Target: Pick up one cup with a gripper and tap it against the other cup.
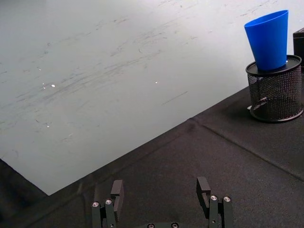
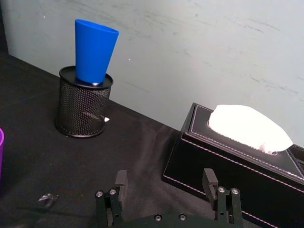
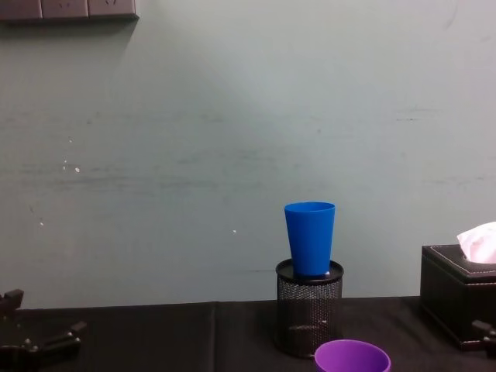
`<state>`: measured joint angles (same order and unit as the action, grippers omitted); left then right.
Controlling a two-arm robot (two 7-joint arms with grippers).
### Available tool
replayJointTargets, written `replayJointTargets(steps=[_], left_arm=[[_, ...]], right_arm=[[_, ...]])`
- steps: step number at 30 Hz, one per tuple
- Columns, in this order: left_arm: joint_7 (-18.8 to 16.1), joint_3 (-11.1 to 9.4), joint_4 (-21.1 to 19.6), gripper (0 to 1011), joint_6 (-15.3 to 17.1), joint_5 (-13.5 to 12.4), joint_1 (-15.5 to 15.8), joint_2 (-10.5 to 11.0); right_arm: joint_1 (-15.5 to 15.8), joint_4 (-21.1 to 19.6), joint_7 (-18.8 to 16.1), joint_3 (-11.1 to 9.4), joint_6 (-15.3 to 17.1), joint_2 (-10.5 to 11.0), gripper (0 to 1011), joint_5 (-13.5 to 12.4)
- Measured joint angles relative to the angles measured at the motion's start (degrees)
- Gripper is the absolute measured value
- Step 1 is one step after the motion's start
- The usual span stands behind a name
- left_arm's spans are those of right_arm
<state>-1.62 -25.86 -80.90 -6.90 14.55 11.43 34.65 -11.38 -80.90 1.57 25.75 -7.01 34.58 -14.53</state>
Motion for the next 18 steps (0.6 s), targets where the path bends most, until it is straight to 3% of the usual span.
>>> replayJointTargets(steps=[10,18], left_arm=[[0.0,0.0,0.0,1005,0.0,0.0,0.0,0.0],[0.0,0.0,0.0,1005,0.0,0.0,0.0,0.0]], right_arm=[[2.36,-3.04,-1.54,-2.95,-1.86,0.05,1003,-0.94],[5.45,-8.14,-8.26,-4.38,-0.47,2.9,1003,-4.4]])
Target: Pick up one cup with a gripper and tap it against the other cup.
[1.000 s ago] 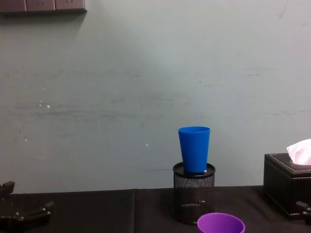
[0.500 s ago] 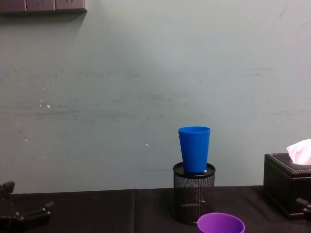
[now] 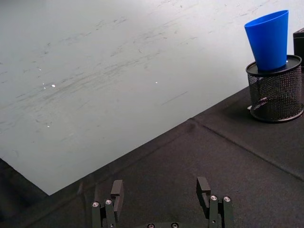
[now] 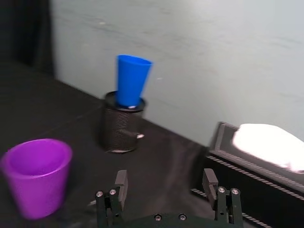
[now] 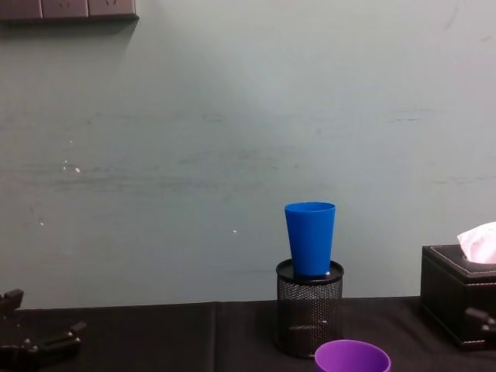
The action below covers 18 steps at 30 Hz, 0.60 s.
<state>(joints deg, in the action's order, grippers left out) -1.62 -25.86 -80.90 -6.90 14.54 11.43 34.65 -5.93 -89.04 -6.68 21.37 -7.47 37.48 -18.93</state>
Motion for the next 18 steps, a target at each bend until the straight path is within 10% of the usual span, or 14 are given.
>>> replayJointTargets(steps=[9,18], left_arm=[[0.0,0.0,0.0,1005,0.0,0.0,0.0,0.0],[0.0,0.0,0.0,1005,0.0,0.0,0.0,0.0]], right_arm=[[2.97,-3.06,-13.16,0.62,-0.33,3.95,1003,-4.53],[2.06,-0.99,-20.88,2.57,-3.03,2.22,1003,-5.31]])
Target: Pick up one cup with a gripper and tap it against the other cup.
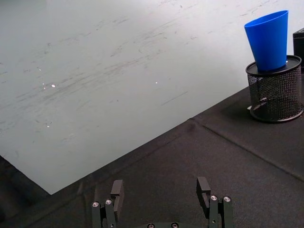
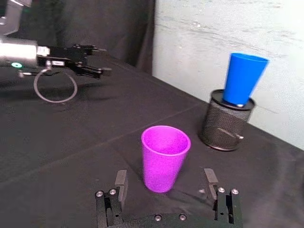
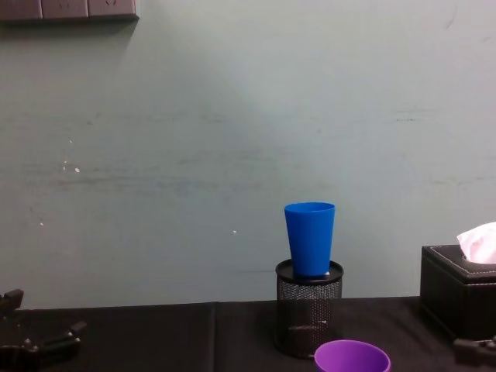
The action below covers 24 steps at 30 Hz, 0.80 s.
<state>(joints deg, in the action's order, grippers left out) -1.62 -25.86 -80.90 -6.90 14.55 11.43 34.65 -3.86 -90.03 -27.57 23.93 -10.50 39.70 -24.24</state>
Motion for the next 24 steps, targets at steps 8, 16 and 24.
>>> replayJointTargets(steps=[8,16,24], left_arm=[[0.0,0.0,0.0,1005,0.0,0.0,0.0,0.0],[0.0,0.0,0.0,1005,0.0,0.0,0.0,0.0],[0.0,0.0,0.0,1005,0.0,0.0,0.0,0.0]], right_arm=[[-2.24,2.9,-3.15,1.01,1.33,-3.06,1003,-0.44],[-4.77,6.27,-4.89,1.53,3.39,-6.61,1003,-0.52],[-6.53,9.37,-5.05,1.38,4.78,-9.44,1003,-0.23]])
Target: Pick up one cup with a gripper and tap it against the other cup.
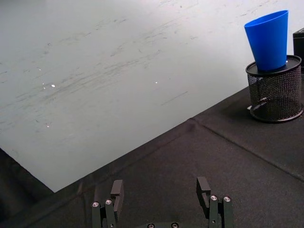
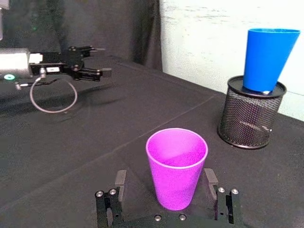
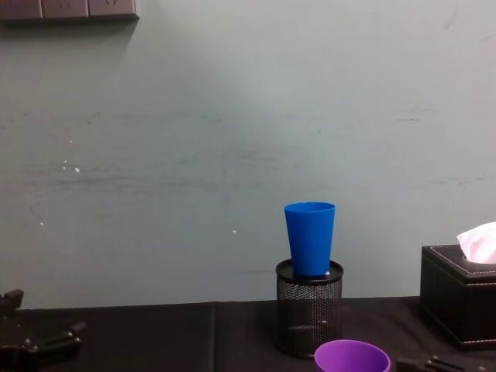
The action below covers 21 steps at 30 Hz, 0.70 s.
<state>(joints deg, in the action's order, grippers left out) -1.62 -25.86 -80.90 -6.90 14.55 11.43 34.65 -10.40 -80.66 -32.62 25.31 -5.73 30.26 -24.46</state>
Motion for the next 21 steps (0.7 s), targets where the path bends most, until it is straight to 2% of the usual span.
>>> replayJointTargets(steps=[8,21], left_arm=[[0.0,0.0,0.0,1005,0.0,0.0,0.0,0.0],[0.0,0.0,0.0,1005,0.0,0.0,0.0,0.0]], right_arm=[[-2.16,3.44,-0.66,-0.16,-0.07,-2.76,1003,0.15],[-4.71,7.05,-1.63,0.43,-0.41,-5.24,1003,0.56]])
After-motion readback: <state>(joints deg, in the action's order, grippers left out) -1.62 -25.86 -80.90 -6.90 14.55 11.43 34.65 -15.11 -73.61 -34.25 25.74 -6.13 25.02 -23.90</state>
